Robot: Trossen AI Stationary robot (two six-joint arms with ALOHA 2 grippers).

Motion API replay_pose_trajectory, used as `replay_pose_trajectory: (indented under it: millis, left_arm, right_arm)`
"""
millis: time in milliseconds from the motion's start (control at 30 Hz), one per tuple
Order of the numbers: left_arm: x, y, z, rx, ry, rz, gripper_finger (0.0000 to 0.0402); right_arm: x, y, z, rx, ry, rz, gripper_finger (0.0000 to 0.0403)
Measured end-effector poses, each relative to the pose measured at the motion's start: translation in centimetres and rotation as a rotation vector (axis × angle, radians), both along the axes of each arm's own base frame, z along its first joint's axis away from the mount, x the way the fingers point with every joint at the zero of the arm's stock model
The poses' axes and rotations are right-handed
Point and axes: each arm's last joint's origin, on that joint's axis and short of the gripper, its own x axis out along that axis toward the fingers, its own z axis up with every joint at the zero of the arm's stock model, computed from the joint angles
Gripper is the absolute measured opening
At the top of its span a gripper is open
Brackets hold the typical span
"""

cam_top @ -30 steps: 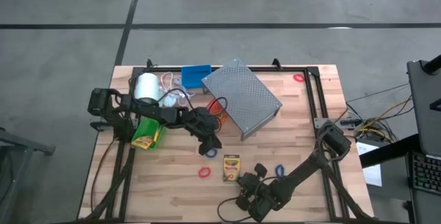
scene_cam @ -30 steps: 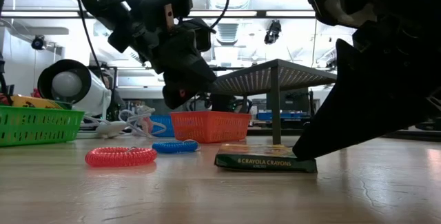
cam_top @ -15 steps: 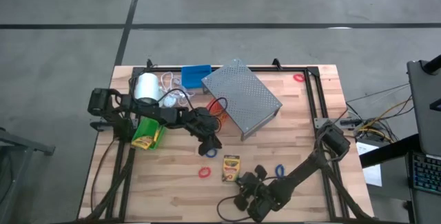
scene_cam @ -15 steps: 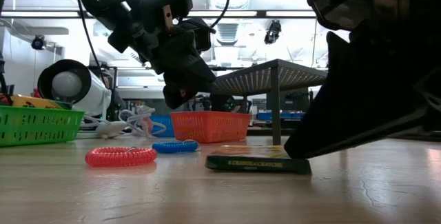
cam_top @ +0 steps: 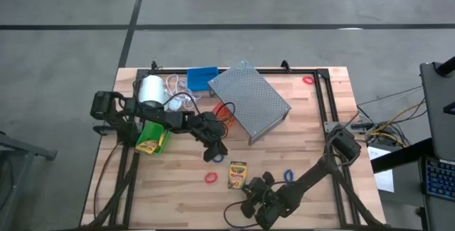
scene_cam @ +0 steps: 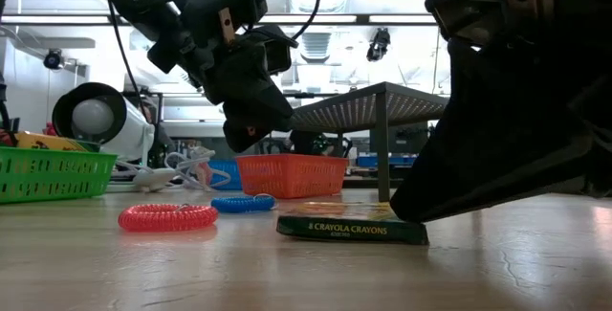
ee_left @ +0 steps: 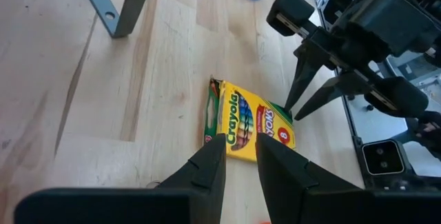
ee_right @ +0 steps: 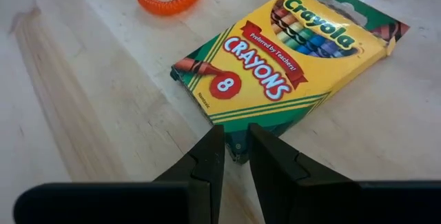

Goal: Pick & Place Office Desk Supplies
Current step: Put the crayon box into the green bin

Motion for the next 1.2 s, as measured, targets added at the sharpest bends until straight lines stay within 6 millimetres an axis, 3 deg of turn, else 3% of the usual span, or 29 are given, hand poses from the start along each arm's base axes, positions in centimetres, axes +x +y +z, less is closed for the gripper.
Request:
replay_pose_trajectory:
  millis: [233, 1200]
  left_arm:
    - [0.0, -0.1, 0.0, 0.000, 0.002, -0.003, 0.0086]
    - [-0.2, -0.5, -0.5, 0.002, 0.021, -0.018, 0.0086]
  right_arm:
    - [0.7, -1.7, -0.4, -0.019, 0.105, 0.044, 0.0067]
    - [0.1, -1.4, -0.5, -0.146, 0.083, 0.065, 0.0031]
